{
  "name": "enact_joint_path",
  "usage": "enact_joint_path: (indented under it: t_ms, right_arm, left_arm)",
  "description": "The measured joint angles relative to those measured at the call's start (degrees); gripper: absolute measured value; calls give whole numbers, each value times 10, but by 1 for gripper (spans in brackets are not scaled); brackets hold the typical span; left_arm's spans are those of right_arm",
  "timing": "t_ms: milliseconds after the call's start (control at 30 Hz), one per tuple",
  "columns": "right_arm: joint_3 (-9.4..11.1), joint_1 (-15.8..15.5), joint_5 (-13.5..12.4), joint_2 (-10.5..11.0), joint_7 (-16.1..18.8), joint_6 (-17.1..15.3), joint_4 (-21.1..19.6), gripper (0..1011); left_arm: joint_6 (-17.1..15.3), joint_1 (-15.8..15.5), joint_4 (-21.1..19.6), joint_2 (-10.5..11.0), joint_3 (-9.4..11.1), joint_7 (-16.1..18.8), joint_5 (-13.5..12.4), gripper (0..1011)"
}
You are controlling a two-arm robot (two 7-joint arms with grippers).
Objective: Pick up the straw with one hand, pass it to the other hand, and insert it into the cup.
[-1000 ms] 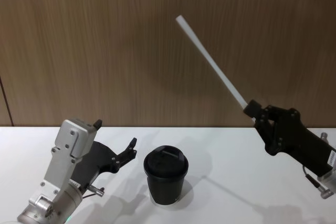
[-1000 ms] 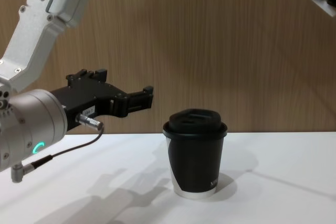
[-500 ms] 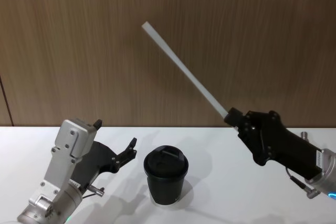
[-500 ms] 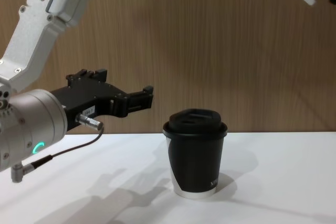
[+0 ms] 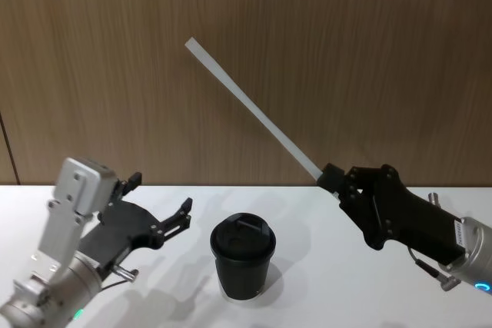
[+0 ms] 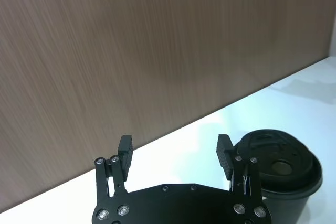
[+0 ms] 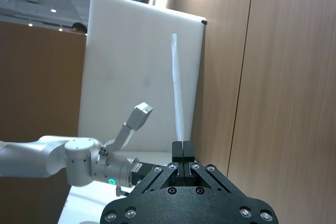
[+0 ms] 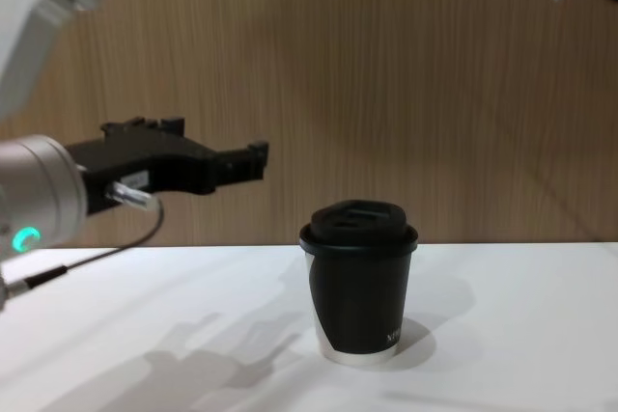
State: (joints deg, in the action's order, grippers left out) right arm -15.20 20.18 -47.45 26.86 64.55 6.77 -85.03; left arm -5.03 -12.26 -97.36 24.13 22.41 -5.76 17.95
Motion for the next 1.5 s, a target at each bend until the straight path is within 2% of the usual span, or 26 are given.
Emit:
enact_joint_path:
  t_ms: [200,300,333,433,533,800,1200,1400,1500]
  right_arm:
    - [-3,2,-3,0,6,-1,1,5]
    - [-4,3,-3,0,8,-2,1,5]
    - [-4,3,-4,0,8,-2,1,5]
    - [-5,4,-5,0,9,-2,1,5]
    - [-5,4,-5,0,11,-3,1,5]
    - [-6,5,-6,0,13,-3,2,5]
    - [-7,5,-7,0,14,-3,2,5]
    - [-7,6,-7,0,14,-3,2,5]
    - [-7,6,-7,0,14,-3,2,5]
  left_arm:
    - [-25,9,-20,12,-28,-33,50,1003]
    - [-42,15,-33,20,-49,-58,90,1003]
    - [-42,15,-33,20,-49,-58,90,1003]
    - [-59,21,-43,27,-69,-85,132,1003]
    - [-68,23,-47,30,-78,-101,156,1003]
    - [-104,25,-52,36,-108,-158,246,1003]
    - [-143,17,-43,22,-126,-222,355,1003]
    - [-158,1,-34,10,-121,-254,395,1003]
    - [-162,-8,-30,5,-117,-265,406,1003]
